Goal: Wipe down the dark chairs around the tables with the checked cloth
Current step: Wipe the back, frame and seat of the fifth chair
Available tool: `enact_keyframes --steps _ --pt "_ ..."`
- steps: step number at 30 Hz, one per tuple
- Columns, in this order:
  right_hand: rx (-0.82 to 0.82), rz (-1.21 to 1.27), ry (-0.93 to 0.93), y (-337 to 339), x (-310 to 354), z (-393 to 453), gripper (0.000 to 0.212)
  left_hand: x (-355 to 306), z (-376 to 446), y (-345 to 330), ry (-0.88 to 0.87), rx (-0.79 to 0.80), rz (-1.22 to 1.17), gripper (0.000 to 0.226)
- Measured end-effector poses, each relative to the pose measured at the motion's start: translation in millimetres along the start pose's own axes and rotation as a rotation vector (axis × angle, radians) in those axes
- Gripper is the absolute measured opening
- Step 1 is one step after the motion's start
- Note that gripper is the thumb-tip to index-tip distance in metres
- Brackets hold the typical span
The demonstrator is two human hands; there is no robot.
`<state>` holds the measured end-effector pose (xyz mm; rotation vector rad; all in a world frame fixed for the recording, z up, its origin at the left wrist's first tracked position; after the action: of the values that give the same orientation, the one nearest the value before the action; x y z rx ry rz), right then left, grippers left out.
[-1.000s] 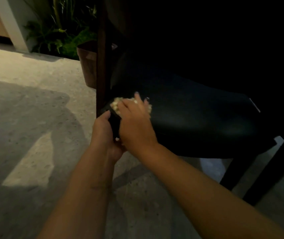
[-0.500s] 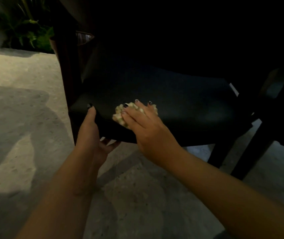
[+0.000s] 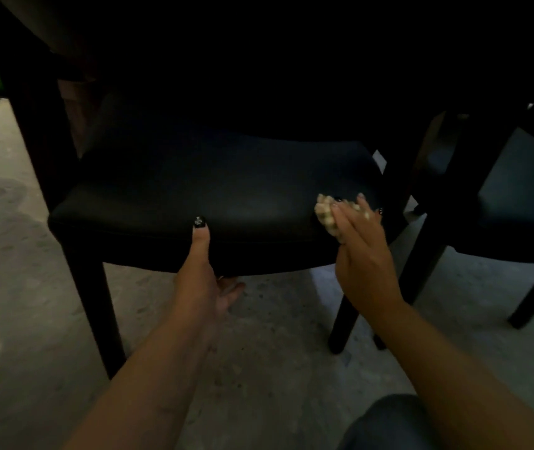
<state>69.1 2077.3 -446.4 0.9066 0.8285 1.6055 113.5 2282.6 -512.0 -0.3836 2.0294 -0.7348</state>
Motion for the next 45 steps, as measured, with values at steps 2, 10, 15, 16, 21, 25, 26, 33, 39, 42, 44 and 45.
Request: enact_keyframes --steps 2,10,15,16,21,25,26,33,39,42,44,45 --pt "-0.011 0.010 -0.030 3 -14 -3 0.047 0 0 0 0.006 0.027 0.048 0.031" --pt "-0.122 0.177 -0.474 15 -74 -13 0.047 -5 0 7 0.080 0.131 0.159 0.044" --pt "-0.349 0.842 -1.136 13 -92 -30 0.020 -5 -1 7 0.100 0.160 0.236 0.042" --pt "-0.358 0.976 -1.259 4 -91 -35 0.017 -5 0 9 0.103 0.154 0.246 0.039" --pt "-0.286 1.253 -1.304 1 -69 -40 0.022 -5 0 13 0.152 0.155 0.301 0.038" --pt "0.011 1.381 -1.240 0 -12 -49 0.024 -23 -8 24 0.178 0.102 0.278 0.044" --pt "0.011 1.292 -1.190 6 5 -48 0.026 -34 -11 31 0.151 0.077 0.204 0.045" --pt "0.015 0.523 -0.020 24 149 54 0.041 -97 -34 100 -0.001 0.021 -0.134 0.092" --pt "0.214 -0.096 0.817 -78 289 96 0.029 -100 -52 98 -0.059 0.005 -0.099 0.092" --pt "0.356 -0.512 0.972 -112 321 101 0.027 -105 -57 108 -0.109 -0.092 -0.171 0.086" --pt "0.468 -0.661 0.960 -125 331 106 0.030 -106 -59 124 -0.087 -0.226 -0.188 0.084" --pt "0.496 -0.716 0.970 -126 333 106 0.029 -108 -60 132 -0.077 -0.289 -0.183 0.081"
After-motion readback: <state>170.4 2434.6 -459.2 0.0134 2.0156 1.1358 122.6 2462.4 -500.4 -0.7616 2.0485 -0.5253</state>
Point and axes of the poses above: each hand's wrist, its own z-axis towards the middle knuckle, its own y-axis out of the back of the hand, x = y × z, the point moved 7 cm from there along z, towards the middle knuckle, and after that the axes turned 15 degrees about x, right-handed, at the moved point
